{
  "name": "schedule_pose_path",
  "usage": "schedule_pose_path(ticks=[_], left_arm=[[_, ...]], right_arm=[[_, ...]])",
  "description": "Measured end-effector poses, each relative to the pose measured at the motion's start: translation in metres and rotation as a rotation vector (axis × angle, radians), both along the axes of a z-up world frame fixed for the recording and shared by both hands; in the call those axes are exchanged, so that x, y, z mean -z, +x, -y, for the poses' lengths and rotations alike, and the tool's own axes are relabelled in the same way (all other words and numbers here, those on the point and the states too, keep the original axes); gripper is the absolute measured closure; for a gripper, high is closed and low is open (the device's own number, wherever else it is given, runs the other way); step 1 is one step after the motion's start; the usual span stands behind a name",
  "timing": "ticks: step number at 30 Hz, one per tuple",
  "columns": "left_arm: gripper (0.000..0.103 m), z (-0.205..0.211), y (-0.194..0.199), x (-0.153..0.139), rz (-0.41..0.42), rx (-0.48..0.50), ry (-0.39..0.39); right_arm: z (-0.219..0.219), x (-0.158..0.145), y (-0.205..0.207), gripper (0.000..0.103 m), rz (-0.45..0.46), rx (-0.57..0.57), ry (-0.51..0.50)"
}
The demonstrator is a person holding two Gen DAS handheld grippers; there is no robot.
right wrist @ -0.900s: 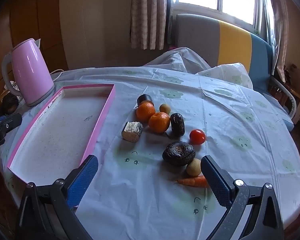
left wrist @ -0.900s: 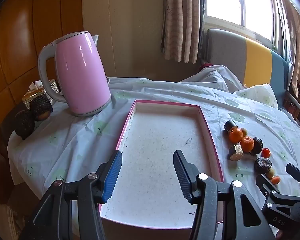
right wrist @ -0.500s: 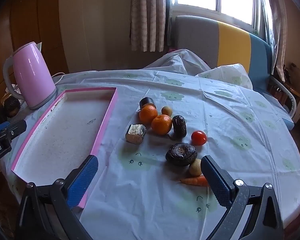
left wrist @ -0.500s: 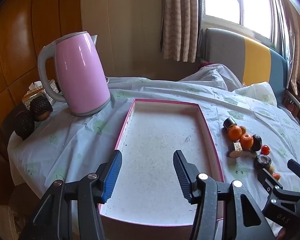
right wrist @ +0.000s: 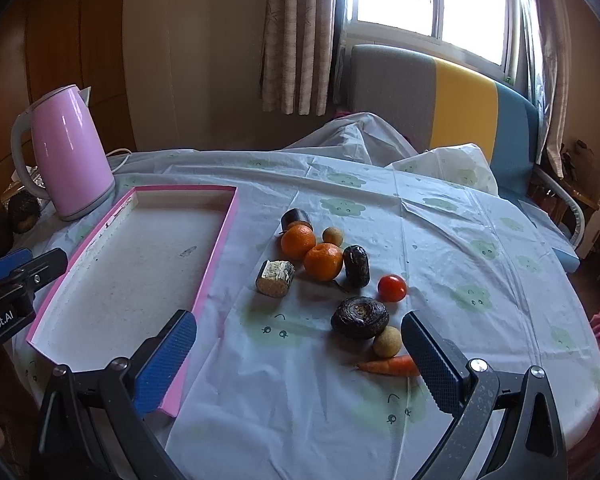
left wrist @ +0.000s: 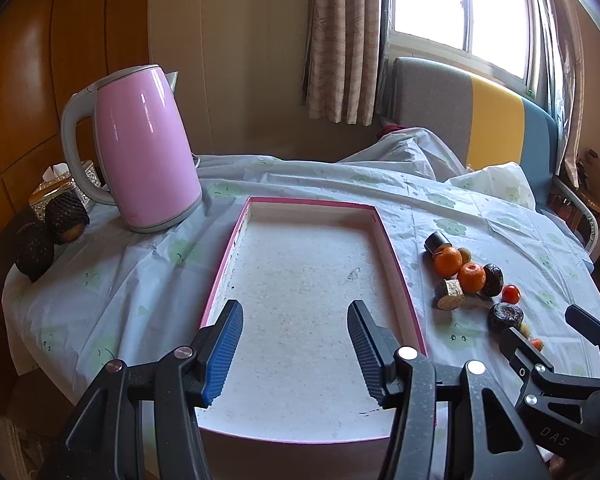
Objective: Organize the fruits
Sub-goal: 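Move both tools toward the produce cluster beside the pink-rimmed tray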
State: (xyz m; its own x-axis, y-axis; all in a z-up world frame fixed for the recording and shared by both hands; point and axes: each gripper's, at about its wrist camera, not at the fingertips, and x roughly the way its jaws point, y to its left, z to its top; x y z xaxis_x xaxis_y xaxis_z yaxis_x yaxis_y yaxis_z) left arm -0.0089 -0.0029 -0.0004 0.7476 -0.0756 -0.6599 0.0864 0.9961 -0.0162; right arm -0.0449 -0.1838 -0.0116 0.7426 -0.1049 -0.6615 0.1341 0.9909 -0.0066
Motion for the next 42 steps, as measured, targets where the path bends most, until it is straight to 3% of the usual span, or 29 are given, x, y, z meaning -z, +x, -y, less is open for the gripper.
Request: schedule_pose_path(ticks=[28,35,42], left_arm=[[0.048,0.019,-0.001,0.004,-0.031,0.065,0.025],[0.047,0.019,0.002,0.009,-0.107,0.145,-0.087],[0.048,0.031,0.0,0.015,-0.142,0.203,-0.099]], right_arm=[[0.014,0.011,-0.005,0.0,-0.009,0.011,0.001],[0.021,0.015,-0.005,0.0,-0.027,0.027,0.004],[0.026,0.016,-0.009,0.0,-0.04,0.03,0.011]])
